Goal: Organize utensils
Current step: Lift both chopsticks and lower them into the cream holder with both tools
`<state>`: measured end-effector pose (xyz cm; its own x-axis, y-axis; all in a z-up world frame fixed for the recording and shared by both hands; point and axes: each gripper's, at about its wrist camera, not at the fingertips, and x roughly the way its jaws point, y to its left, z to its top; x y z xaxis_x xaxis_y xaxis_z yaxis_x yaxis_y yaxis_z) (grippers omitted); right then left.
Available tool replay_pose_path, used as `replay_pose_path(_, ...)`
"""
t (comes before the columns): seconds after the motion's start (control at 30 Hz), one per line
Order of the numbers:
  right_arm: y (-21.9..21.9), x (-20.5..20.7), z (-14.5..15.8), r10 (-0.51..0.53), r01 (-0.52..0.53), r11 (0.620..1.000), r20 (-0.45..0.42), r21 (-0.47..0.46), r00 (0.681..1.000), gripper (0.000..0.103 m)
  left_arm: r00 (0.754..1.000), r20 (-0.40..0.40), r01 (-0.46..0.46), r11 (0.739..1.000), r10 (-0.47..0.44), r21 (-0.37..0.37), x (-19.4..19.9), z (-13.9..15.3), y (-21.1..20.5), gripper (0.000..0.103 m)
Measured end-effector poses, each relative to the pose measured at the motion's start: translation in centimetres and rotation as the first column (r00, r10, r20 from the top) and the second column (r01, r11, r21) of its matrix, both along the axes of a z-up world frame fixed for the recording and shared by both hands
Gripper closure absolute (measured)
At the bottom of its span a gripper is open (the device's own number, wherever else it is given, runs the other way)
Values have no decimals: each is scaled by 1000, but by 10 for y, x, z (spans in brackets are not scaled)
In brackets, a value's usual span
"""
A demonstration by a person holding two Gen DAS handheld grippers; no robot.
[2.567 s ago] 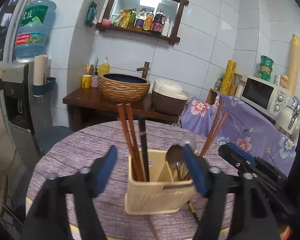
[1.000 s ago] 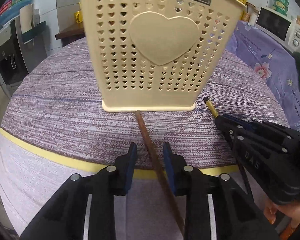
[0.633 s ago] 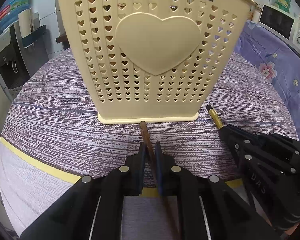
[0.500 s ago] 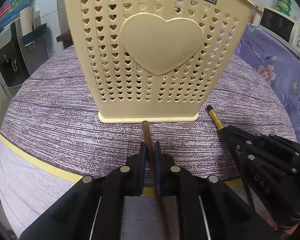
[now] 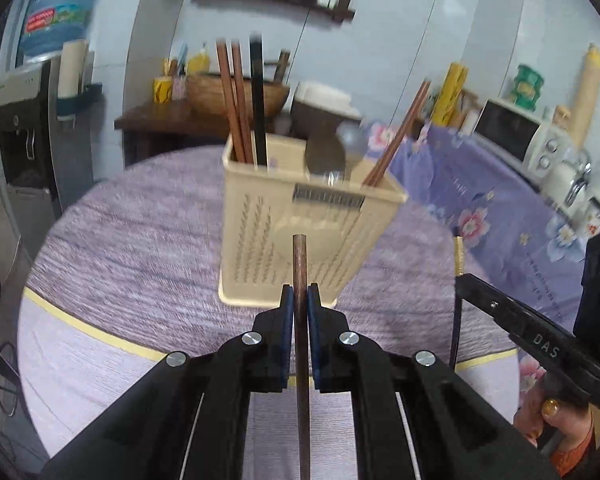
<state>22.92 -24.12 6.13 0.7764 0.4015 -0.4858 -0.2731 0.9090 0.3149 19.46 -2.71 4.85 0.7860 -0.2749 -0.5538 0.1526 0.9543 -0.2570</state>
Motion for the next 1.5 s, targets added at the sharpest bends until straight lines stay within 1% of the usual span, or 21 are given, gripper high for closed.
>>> replay_pose_path(0.03,0,-7,10,4,-4,1000,31,-1,1000,95,999,32,0,1000,1,-11,-8,10,5,95)
replay_pose_path(0.1,-2,-18,25,10,-10,1000,74,-3,997,95,997,72,2,1000,-1,-15,-13,21,3,95)
replay_pose_path(0.23,1,-28,37,22,-22,1000,104,-1,994,95,992,122,2,1000,-1,-14,-20,38,9,95)
replay_pose_path(0.43,9,-33,39,23,-21,1000,110,-18,994,95,990,143,-1,1000,3,-15,-18,40,13,95)
replay_pose_path(0.5,9,-34,40,24,-21,1000,117,-22,993,95,989,150,0,1000,3,-20,-22,44,14,95)
replay_pose_path(0.7,13,-34,60,50,-47,999,144,-28,988,95,983,181,16,999,-8,-40,-25,57,19,95)
replay_pose_path(0.77,11,-29,69,66,-65,998,150,-16,986,95,979,202,19,999,-11,-38,-24,67,21,95)
replay_pose_path(0.83,12,-23,85,85,-84,996,164,-8,983,95,974,225,31,998,-20,-46,-21,82,23,95)
replay_pose_path(0.93,19,-13,120,102,-99,995,210,-25,972,95,968,250,51,997,-34,-65,-13,106,28,95)
replay_pose_path(1.07,29,5,167,92,-84,996,280,-39,956,95,954,299,37,996,-12,-79,7,150,35,95)
replay_pose_path(1.13,34,16,187,84,-74,996,307,-43,948,95,948,318,37,995,-5,-95,16,169,37,95)
replay_pose_path(1.2,41,27,202,76,-62,997,326,-54,942,95,941,340,23,995,11,-96,23,182,38,95)
replay_pose_path(1.3,50,42,207,61,-39,997,342,-71,938,95,930,367,-4,997,32,-77,33,196,34,95)
replay_pose_path(1.37,54,53,200,50,-26,997,339,-75,940,95,927,373,-24,998,45,-61,43,196,29,95)
replay_pose_path(1.47,60,65,177,40,-14,996,314,-83,949,95,931,359,-48,998,56,-31,56,179,21,95)
replay_pose_path(1.5,62,69,169,39,-14,996,302,-84,952,95,935,350,-55,998,58,-18,61,170,16,95)
